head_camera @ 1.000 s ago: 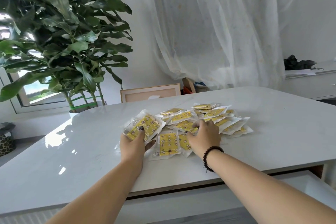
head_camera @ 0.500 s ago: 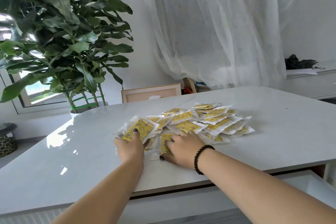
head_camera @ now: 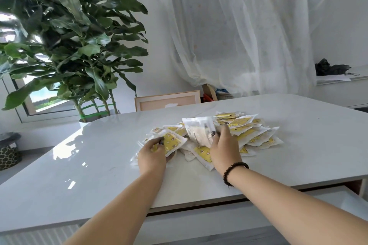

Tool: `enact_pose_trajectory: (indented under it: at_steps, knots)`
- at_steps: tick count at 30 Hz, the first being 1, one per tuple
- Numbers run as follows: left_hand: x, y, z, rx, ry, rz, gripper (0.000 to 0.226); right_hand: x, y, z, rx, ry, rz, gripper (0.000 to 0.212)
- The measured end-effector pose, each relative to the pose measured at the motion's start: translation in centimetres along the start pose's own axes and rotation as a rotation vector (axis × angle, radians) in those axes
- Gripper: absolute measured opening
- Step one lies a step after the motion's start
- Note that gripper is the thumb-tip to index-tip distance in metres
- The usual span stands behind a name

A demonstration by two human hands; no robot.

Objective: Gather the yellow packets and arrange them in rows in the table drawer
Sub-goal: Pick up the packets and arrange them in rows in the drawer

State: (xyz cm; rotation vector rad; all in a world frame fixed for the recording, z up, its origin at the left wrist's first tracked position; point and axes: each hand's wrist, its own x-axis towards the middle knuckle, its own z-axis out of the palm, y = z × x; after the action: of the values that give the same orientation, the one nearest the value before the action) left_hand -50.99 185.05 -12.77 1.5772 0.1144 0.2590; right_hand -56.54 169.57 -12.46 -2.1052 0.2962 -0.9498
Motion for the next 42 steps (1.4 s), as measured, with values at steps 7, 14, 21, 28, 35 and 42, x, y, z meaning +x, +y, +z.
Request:
enact_pose_trajectory:
  at_steps: [7, 14, 21, 28, 35, 42]
  knots:
    - [-0.9, 0.8, 0.0, 0.019, -0.101, -0.057, 0.033, -0.2, -0.1, 0.7, 0.081, -0.274, -0.138, 0.016]
    - [-0.4, 0.0, -0.3, 0.118, -0.157, 0.025, 0.025, -0.9, -0.4, 1.7, 0.066, -0.346, -0.230, 0.011]
    - [-0.3, -0.1, -0.4, 0.018, -0.135, -0.007, 0.014, 1.8, 2.2, 0.5, -0.528, -0.298, 0.069, 0.053]
    - [-0.2, -0.2, -0.5, 0.008, -0.154, -0.006, 0.015, 1.9, 2.1, 0.8, -0.484, -0.090, -0.097, 0.027]
    - [-0.1, -0.1, -0.3, -0.001, -0.179, -0.020, 0.021, 2.3, 2.3, 0.1, 0.152, 0.179, 0.016, 0.020]
    - [0.6, -0.6, -0.4, 0.012, -0.208, -0.003, 0.024, 1.1, 0.9, 0.2, 0.481, -0.116, 0.089, 0.028]
